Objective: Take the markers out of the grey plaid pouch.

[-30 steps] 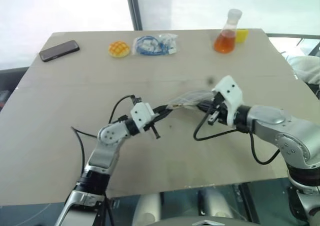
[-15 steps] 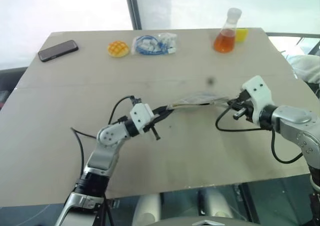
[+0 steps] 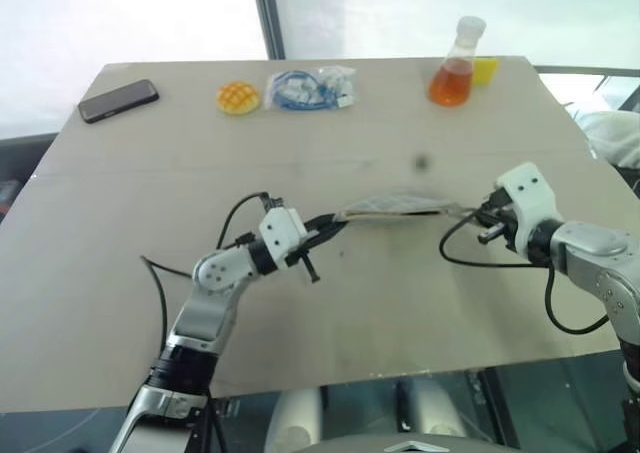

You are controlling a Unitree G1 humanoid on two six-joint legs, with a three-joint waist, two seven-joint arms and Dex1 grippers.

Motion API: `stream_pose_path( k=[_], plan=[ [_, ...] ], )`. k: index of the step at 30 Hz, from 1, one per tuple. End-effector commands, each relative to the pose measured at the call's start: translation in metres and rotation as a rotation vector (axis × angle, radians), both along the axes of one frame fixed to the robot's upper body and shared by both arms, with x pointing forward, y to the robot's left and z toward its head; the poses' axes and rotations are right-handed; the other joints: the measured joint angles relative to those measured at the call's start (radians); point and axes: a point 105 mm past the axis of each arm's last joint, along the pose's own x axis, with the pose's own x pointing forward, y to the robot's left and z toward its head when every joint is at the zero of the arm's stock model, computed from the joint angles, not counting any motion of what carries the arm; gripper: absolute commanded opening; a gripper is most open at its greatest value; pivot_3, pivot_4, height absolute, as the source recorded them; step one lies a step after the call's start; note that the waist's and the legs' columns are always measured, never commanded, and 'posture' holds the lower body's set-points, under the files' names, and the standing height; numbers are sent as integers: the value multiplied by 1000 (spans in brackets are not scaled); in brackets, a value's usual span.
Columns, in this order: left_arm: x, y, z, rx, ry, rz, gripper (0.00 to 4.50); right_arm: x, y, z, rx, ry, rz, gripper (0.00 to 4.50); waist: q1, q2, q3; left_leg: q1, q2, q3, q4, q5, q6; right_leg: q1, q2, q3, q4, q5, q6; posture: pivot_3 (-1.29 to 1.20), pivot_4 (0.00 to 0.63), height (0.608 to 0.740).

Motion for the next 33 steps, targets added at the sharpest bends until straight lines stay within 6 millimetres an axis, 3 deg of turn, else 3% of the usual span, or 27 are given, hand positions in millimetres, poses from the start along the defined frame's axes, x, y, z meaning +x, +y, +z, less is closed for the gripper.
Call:
stream_pose_path(
  k=[1,6,9,11,15,16,19,21,29,33],
  plan=[
    [-1,5,11,-20,-39,16,0,1,-12,11,-36,-55,-51,73,0,0,0,0,0,0,0,0,0,0,0,0,0,0,0,0,150,740],
    [3,13,-2,-10,-22,30,0,-5,-2,7,-85,-34,59,73,0,0,0,0,0,0,0,0,0,0,0,0,0,0,0,0,150,740],
    [4,17,-11,-14,-11,32,0,-14,7,10,-57,-39,133,826,0,0,0,0,0,0,0,0,0,0,0,0,0,0,0,0,150,740],
    [3,18,-16,-13,-10,29,0,-20,12,15,-19,-53,151,1700,0,0,0,0,0,0,0,0,0,0,0,0,0,0,0,0,150,740],
    [-2,23,-20,-12,-20,26,0,-39,17,30,97,-80,189,1700,0,0,0,0,0,0,0,0,0,0,0,1,0,0,0,0,150,740],
    [-3,26,-19,-12,-23,27,0,-43,16,32,119,-83,186,1075,1,0,0,0,0,0,0,0,0,0,0,1,0,0,0,0,150,740],
    [-6,31,-13,-10,-34,24,0,-54,20,35,156,-70,210,66,2,0,0,0,0,0,0,0,0,0,0,0,0,0,0,0,150,740],
    [-6,30,-8,-13,-40,21,0,-54,25,37,182,-81,216,24,2,0,0,1,1,0,0,0,0,0,0,0,1,0,0,0,150,740],
    [1,4,12,-44,-35,-23,0,-30,93,20,233,-59,338,24,-3,-1,0,3,1,0,1,0,0,1,1,1,2,0,0,0,150,740],
    [0,1,15,-46,-31,-32,0,-16,110,19,239,-67,360,24,-5,-1,0,1,1,0,1,0,0,0,1,2,2,0,0,0,150,740]
  ],
)
